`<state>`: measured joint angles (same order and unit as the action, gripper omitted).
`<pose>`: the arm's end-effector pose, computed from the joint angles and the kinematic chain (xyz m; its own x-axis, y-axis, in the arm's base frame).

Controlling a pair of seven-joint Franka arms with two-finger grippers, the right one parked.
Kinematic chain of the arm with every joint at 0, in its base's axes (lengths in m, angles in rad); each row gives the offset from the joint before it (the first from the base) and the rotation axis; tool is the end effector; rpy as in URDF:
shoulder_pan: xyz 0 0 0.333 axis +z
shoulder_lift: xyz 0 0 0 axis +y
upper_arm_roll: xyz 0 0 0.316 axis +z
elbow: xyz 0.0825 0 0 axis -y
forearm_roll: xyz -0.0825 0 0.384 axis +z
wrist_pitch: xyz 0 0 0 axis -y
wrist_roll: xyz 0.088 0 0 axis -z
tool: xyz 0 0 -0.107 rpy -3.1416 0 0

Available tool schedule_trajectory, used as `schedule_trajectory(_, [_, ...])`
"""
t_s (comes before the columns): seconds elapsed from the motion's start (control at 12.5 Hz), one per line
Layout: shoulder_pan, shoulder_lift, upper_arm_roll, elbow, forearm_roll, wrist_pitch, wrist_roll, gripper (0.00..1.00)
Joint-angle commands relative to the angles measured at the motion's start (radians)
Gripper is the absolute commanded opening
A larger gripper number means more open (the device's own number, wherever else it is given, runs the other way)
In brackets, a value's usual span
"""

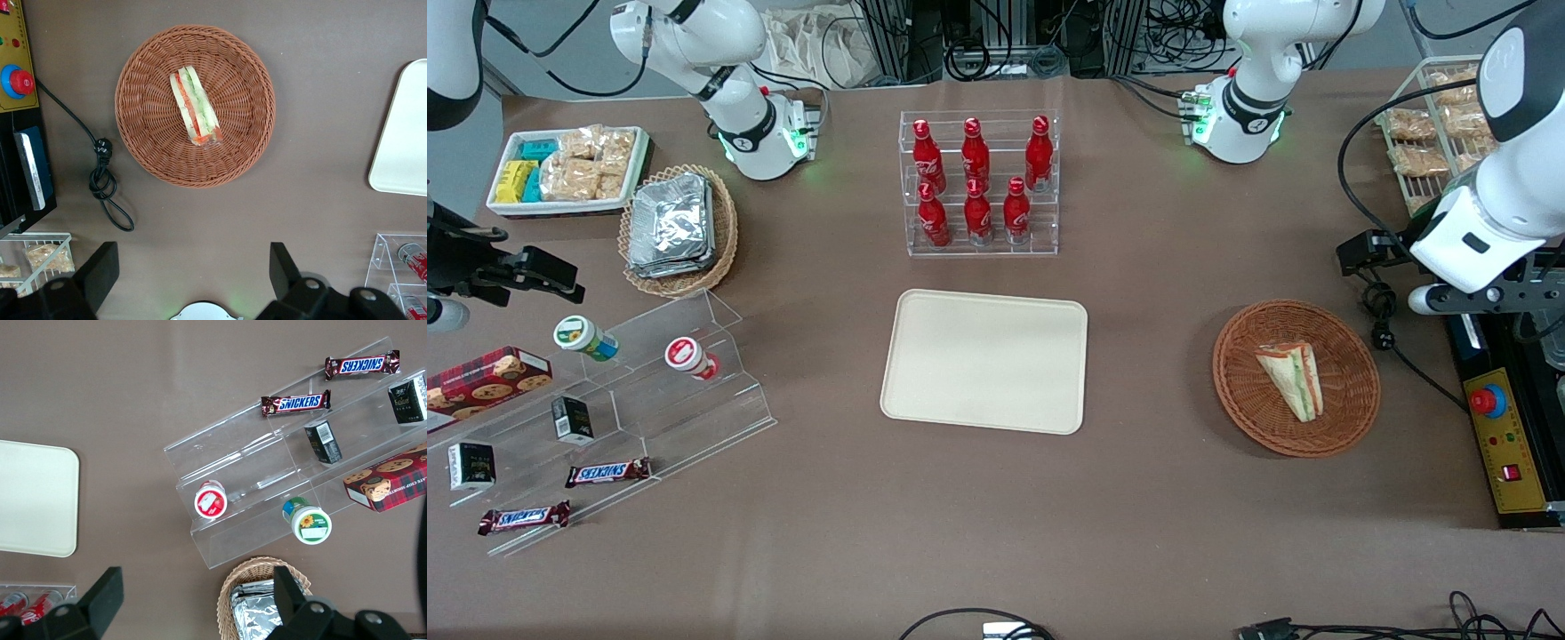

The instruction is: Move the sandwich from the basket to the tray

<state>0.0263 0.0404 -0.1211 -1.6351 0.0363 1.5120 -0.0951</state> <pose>0.5531 -0.0473 0.5676 0.9873 0.0029 -0.1588 -0.0045 -0.9989 -0.0465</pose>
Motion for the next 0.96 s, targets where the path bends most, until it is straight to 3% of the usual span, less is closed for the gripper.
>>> schedule_trajectory(0.0, [-0.006, -0.028, 0.008, -0.028, -0.012, 0.01, -0.001, 1.0])
schedule_trajectory(0.56, [0.006, -0.01, 0.035, -0.063, -0.012, 0.037, -0.003, 1.0])
schedule_trajectory(0.88, [0.032, 0.015, 0.035, -0.158, -0.007, 0.178, -0.005, 1.0])
